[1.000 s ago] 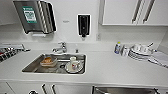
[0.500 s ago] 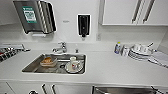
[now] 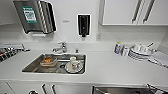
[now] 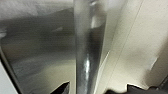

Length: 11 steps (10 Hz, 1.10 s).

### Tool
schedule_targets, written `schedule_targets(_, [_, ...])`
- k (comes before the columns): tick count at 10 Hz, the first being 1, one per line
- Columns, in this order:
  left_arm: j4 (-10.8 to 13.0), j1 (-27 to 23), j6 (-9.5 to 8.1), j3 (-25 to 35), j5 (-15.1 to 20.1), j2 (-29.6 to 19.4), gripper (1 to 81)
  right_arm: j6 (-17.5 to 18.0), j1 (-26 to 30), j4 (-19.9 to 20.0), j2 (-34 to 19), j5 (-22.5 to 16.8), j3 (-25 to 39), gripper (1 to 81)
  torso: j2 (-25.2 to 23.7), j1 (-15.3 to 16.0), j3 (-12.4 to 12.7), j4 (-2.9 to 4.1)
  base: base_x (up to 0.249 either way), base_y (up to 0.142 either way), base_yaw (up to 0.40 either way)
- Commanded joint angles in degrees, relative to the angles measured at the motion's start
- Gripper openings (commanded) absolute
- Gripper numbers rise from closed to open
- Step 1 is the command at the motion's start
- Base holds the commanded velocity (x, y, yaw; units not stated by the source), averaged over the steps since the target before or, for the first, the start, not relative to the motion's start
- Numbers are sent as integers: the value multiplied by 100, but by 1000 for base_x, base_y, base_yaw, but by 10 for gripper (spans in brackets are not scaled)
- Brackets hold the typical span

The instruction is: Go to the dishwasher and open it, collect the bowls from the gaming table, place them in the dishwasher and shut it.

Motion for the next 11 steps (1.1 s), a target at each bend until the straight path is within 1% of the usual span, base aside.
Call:
schedule_targets(1, [43,-526,29,73,80,-249,811,472,778,98,86,-637,-403,811,0,0,0,0,0,0,0])
schedule_targets(2, [43,-527,21,73,80,-231,811,543,787,89,218,-655,-518,811,0,0,0,0,0,0,0])
schedule_targets(3, [43,-535,21,64,80,-222,811,666,770,80,350,-830,-711,811,0,0,-2,0,0,0,0])
schedule_targets(5, [43,-527,30,46,80,-213,811,754,709,71,394,-1120,-1001,811,0,0,-2,0,0,0,0])
schedule_targets(7, [43,-535,30,38,80,-178,811,921,638,62,244,-1208,-1019,811,0,0,0,-2,0,0,0])
schedule_targets(11, [43,-535,39,11,80,-117,811,1000,357,18,-124,-1235,-957,811,0,0,0,0,0,0,0])
